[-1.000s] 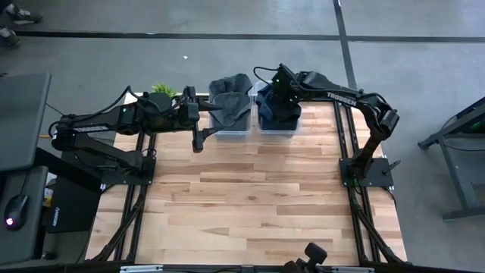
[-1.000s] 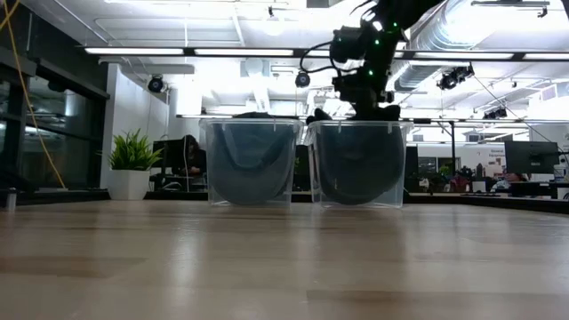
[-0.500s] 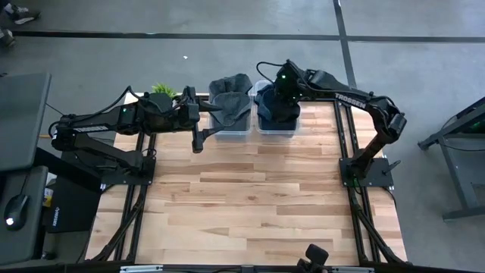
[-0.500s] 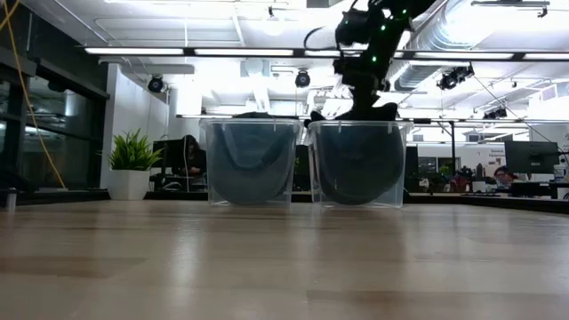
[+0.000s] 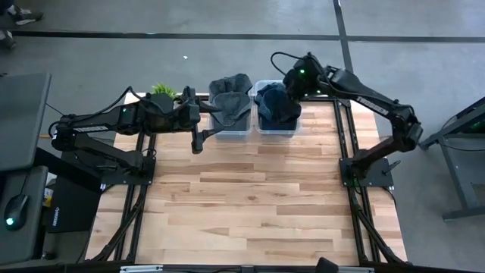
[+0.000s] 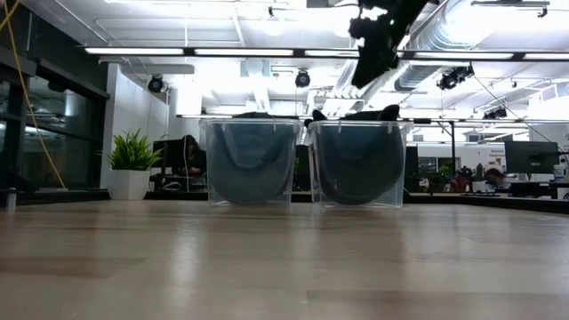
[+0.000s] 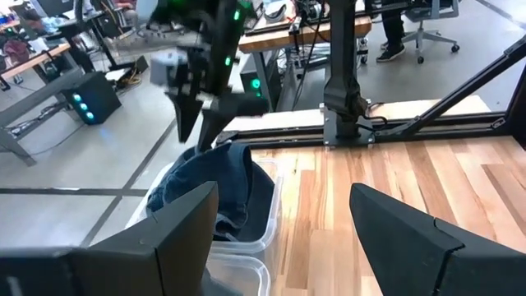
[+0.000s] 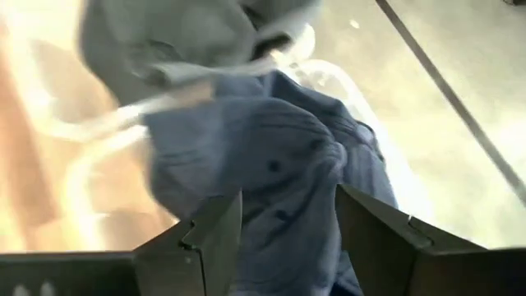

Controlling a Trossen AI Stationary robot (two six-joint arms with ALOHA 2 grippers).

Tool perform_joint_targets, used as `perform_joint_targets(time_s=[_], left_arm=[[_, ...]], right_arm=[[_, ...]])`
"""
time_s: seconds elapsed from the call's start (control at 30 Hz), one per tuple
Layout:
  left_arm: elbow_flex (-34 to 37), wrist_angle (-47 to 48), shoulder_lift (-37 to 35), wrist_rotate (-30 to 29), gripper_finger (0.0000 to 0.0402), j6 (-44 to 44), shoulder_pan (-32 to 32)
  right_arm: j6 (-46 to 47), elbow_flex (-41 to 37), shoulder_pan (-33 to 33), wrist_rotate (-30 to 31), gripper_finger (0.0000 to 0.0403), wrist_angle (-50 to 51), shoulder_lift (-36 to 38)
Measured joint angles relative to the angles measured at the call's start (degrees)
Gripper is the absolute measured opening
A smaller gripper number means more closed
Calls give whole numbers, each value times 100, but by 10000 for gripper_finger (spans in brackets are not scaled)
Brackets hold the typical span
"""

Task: Pick & Place hat
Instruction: Return to Home Position

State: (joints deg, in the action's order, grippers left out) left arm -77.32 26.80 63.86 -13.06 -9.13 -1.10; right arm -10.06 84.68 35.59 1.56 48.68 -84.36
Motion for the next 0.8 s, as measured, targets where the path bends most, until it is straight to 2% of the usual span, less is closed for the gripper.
perform_joint_targets(time_s=[0.13,0.37,0.53,0.8], left_arm=[[4,170,0,-107,273,20,0],[71,618,-107,-247,273,158,0],[671,454,-439,-247,273,323,0],[2051,-735,-1462,-121,273,529,2]], right_arm=[[53,0,-97,-366,190,43,285],[54,-176,-658,-381,167,53,1030],[219,-1163,-1032,-284,145,-685,1889],[876,-2741,-1477,-249,119,-1566,3369]])
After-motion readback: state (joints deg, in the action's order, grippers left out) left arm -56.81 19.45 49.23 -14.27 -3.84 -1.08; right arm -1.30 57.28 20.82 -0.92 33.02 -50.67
